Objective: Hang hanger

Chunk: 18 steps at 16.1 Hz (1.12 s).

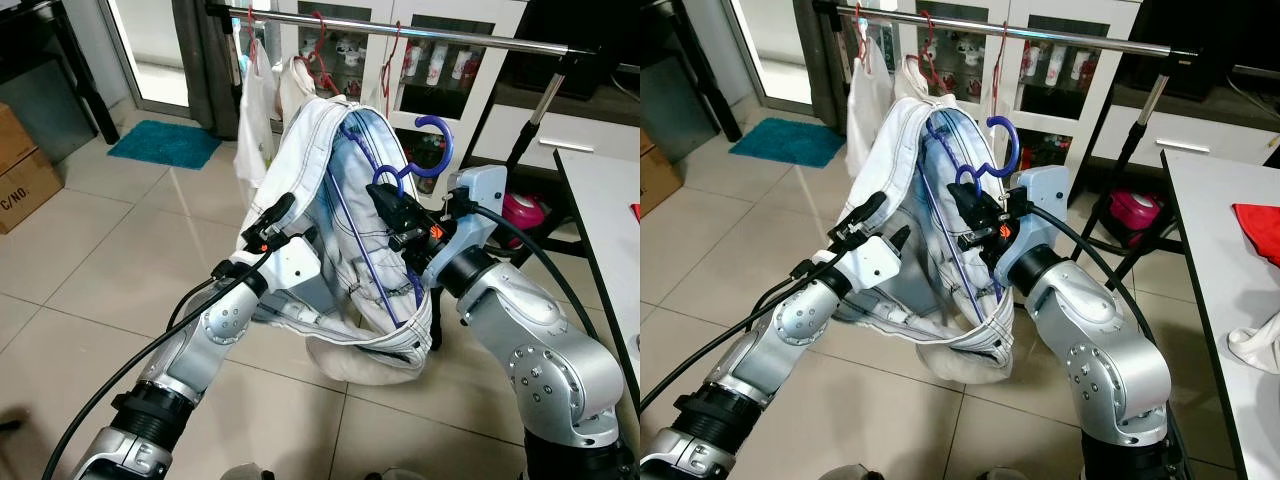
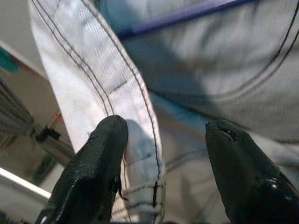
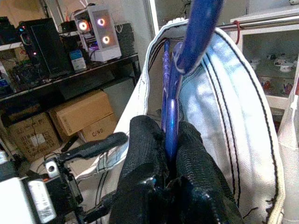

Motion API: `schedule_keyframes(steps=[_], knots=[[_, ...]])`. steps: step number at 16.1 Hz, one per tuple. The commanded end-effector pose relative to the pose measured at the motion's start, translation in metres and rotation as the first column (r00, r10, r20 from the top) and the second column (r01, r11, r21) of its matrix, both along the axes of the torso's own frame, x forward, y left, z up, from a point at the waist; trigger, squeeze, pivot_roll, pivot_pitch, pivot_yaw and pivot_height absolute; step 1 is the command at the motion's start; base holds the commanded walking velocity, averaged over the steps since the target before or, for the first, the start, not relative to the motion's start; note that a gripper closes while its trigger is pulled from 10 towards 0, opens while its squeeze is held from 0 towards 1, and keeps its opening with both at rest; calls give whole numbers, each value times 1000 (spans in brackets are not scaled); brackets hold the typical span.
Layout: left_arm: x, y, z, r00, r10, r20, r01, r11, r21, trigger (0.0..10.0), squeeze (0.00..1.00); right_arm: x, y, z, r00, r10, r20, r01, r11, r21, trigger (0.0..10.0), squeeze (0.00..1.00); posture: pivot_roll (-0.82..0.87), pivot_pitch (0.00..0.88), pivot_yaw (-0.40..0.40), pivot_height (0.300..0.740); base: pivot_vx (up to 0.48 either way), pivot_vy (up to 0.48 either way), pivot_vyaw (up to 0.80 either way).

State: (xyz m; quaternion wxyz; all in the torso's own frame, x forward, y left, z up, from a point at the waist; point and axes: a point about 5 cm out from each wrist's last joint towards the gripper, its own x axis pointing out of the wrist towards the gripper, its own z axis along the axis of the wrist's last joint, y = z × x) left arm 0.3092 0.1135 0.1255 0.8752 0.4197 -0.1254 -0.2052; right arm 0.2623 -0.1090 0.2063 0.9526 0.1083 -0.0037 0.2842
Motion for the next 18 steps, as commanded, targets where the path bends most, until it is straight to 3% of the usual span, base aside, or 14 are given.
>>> schedule_keyframes(steps=[1, 3, 4, 5, 7, 13, 18], knots=[[5, 4, -1, 999, 36, -10, -36, 999, 29, 10000, 0, -3, 0, 17, 997, 15, 81, -19, 999, 38, 0, 0, -88, 32, 2, 740, 0, 0, 0], [8, 11, -3, 996, 92, -20, -92, 995, 38, 10000, 0, -5, 1, 16, 997, 21, 78, -24, 999, 44, 0, 0, -88, 32, 5, 740, 0, 0, 0], [9, 14, -2, 993, 114, -15, -113, 993, 30, 7373, 0, -5, 0, 16, 997, 20, 75, -23, 999, 48, 0, 0, -86, 32, 6, 740, 0, 0, 0], [9, 14, 0, 993, 116, -10, -116, 993, 28, 6549, 0, -6, 0, 15, 997, 18, 74, -22, 999, 50, 0, 0, -84, 33, 7, 740, 0, 0, 0], [10, 19, 6, 986, 165, 11, -165, 986, 4, 0, 0, -5, -2, 14, 998, 12, 67, -16, 998, 55, 0, 0, -82, 32, 11, 740, 0, 0, 0], [12, 22, 6, 982, 186, -38, -188, 980, -65, 0, 0, -5, -3, 13, 998, 5, 62, -8, 998, 61, 0, 0, -78, 30, 14, 740, 0, 0, 0], [12, 28, 9, 976, 198, -88, -211, 963, -169, 0, 0, -7, -4, 10, 998, -4, 55, 1, 998, 60, 0, 0, -75, 22, 19, 740, 0, 0, 0]])
